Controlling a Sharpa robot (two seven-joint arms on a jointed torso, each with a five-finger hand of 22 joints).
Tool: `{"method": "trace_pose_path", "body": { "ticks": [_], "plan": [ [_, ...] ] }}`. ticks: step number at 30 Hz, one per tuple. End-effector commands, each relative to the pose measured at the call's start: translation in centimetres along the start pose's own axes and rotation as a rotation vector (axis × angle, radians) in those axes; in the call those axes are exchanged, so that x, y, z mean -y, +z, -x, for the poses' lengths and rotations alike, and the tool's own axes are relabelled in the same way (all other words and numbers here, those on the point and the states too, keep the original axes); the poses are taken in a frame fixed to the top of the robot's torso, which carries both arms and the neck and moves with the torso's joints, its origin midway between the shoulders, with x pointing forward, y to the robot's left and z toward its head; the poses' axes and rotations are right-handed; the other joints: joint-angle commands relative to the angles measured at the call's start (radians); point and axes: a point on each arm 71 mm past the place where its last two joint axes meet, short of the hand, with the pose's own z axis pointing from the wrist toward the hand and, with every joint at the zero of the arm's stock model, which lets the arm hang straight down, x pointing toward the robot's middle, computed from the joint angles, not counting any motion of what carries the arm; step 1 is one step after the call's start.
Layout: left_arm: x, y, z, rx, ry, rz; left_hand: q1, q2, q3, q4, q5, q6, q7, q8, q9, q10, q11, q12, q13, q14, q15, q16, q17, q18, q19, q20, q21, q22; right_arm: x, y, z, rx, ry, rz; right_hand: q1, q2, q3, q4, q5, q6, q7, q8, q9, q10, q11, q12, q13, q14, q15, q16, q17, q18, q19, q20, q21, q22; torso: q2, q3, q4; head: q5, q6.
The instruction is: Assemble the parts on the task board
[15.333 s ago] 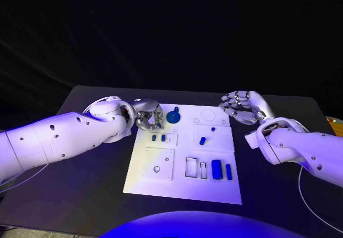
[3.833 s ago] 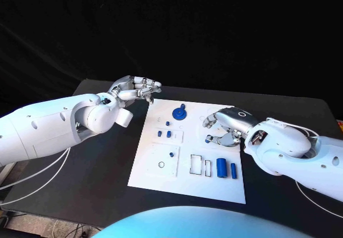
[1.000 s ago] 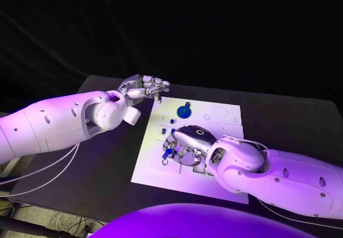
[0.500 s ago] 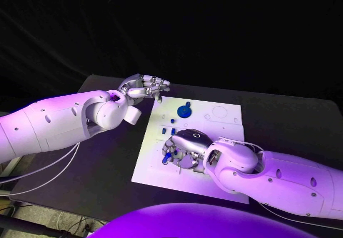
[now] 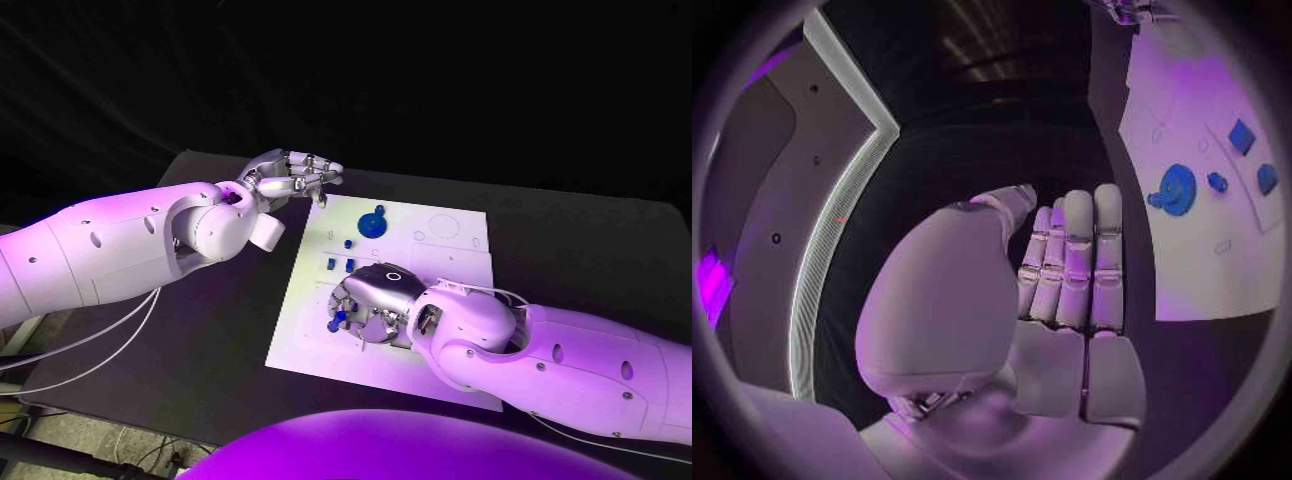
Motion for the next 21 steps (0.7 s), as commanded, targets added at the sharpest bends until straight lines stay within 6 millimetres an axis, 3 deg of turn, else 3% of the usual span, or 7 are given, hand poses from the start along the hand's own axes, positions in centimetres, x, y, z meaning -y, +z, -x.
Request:
{"method": "trace_pose_path", "body": {
  "ticks": [1, 12, 18, 21],
  "plan": [
    [0.08, 0.02, -0.25, -0.019, -0.012, -0.003, -0.011, 0.000, 0.004, 0.000, 0.003, -0.004, 0.000, 0.006, 0.001, -0.006, -0.002, 0.002, 0.002, -0.003, -0.001, -0.004, -0.001, 0.006, 0.005, 0.001, -0.005, -0.001, -0.07, 0.08, -0.27, -0.018, -0.052, -0.017, -0.006, -0.001, 0.007, -0.001, 0.005, 0.007, 0.000, 0.014, 0.023, 0.008, -0.001, -0.005, 0.000, 0.039, -0.005, 0.003, -0.002, -0.009, 0.001, 0.003, -0.005, -0.001, 0.000, 0.0001, 0.0003, -0.001, 0.000],
    [0.07, 0.01, -0.24, -0.019, -0.012, -0.002, -0.011, 0.000, 0.004, 0.000, 0.003, -0.004, 0.000, 0.006, 0.001, -0.006, -0.002, 0.002, 0.002, -0.003, -0.001, -0.004, -0.001, 0.006, 0.005, 0.001, -0.005, -0.001, -0.81, 0.57, -0.86, -0.037, -0.070, -0.006, -0.032, -0.022, 0.007, 0.003, 0.008, -0.015, 0.009, 0.004, 0.022, -0.003, 0.007, -0.025, -0.003, 0.038, 0.001, 0.002, -0.008, -0.008, -0.005, 0.007, -0.014, -0.004, 0.000, 0.0002, 0.0000, -0.003, 0.000],
    [0.06, 0.03, -0.23, -0.019, -0.012, -0.002, -0.011, 0.000, 0.004, 0.000, 0.003, -0.004, 0.000, 0.006, 0.001, -0.006, -0.002, 0.002, 0.002, -0.003, -0.001, -0.004, -0.001, 0.006, 0.005, 0.001, -0.005, -0.001, -0.99, 0.68, -1.12, -0.045, -0.071, -0.001, -0.071, -0.059, -0.007, 0.018, 0.044, -0.056, 0.026, -0.020, 0.015, -0.021, 0.021, -0.046, -0.003, 0.036, 0.013, 0.002, -0.014, -0.007, -0.011, 0.017, -0.023, -0.006, -0.001, -0.0002, -0.0004, -0.004, 0.000],
    [0.06, 0.03, -0.23, -0.019, -0.012, -0.001, -0.011, 0.000, 0.004, 0.000, 0.003, -0.004, 0.000, 0.006, 0.001, -0.006, -0.002, 0.002, 0.002, -0.003, -0.001, -0.004, -0.001, 0.006, 0.005, 0.001, -0.005, -0.001, -1.00, 0.66, -1.08, -0.035, -0.068, -0.002, -0.096, -0.082, -0.029, 0.031, 0.048, -0.101, 0.037, -0.048, 0.004, -0.041, 0.032, -0.053, -0.004, 0.034, 0.022, 0.002, -0.017, -0.005, -0.015, 0.025, -0.031, -0.010, -0.001, -0.0001, -0.0005, -0.005, 0.000]
  ]
}}
